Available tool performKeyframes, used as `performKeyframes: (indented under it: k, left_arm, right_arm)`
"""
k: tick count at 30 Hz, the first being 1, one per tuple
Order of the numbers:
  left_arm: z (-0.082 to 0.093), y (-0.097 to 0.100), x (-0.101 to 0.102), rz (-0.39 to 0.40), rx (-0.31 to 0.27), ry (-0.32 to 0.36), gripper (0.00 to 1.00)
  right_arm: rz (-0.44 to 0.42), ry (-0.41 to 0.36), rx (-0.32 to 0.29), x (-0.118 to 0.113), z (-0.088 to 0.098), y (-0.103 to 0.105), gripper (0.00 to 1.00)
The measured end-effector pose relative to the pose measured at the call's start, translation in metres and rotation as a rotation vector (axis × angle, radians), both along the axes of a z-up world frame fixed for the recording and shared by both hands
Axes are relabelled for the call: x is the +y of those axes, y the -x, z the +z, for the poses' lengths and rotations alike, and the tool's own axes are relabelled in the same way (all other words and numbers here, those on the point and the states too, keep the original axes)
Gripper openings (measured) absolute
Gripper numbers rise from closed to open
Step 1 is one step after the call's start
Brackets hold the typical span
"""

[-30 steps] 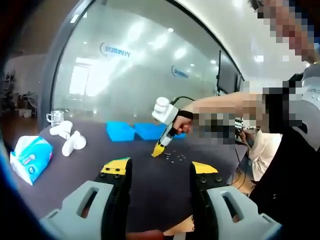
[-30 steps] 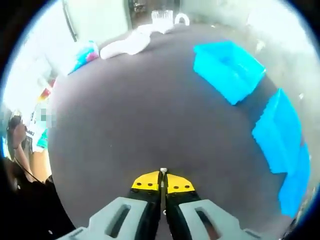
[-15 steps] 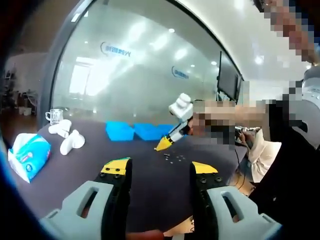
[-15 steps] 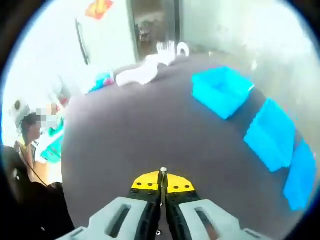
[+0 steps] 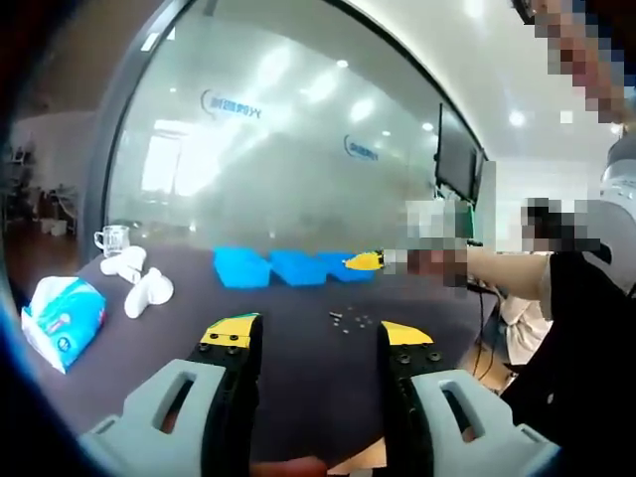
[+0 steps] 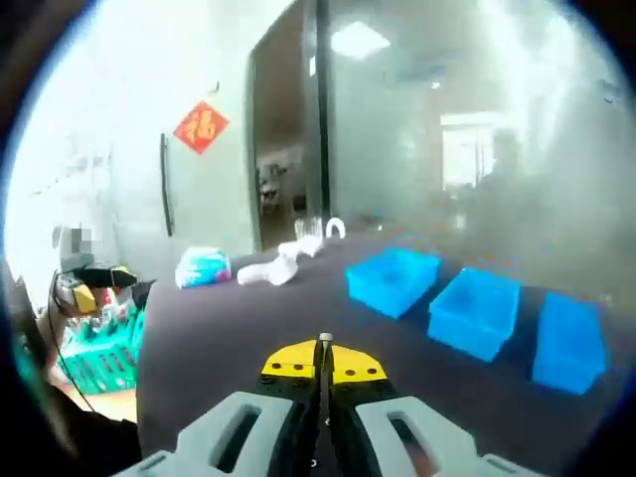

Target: Sort the screws, nuts, and washers into the corresponding bins

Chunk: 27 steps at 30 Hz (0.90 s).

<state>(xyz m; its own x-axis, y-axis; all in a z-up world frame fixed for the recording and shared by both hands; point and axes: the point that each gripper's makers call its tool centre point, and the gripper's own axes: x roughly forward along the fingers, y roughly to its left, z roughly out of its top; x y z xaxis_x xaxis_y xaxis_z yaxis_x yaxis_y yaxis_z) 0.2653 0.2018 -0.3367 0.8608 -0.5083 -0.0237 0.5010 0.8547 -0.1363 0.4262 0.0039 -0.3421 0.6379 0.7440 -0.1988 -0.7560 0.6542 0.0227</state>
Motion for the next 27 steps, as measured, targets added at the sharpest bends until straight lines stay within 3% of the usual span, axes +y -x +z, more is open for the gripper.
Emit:
performKeyframes:
  k: [4, 10, 14, 17, 27]
  left_arm:
    - [0.003, 0.0, -0.001, 0.004, -0.006, -0.007, 0.46]
    - [0.006, -0.002, -0.004, 0.001, -0.012, -0.018, 0.46]
    - [0.007, -0.003, -0.007, -0.005, -0.013, -0.026, 0.46]
    - [0.008, -0.003, -0.009, -0.01, -0.014, -0.031, 0.46]
    - [0.01, -0.004, -0.013, -0.018, -0.021, -0.039, 0.46]
  right_arm:
    - [-0.047, -0.049, -0.086, -0.021, 0.014, 0.012, 0.0]
    - [-0.103, -0.101, -0.148, -0.047, 0.017, 0.037, 0.0]
    - [-0.134, -0.13, -0.157, -0.061, 0.02, 0.042, 0.0]
    - [-0.161, -0.156, -0.164, -0.076, 0.023, 0.041, 0.0]
    - [-0.305, -0.139, -0.217, -0.136, 0.027, 0.024, 0.0]
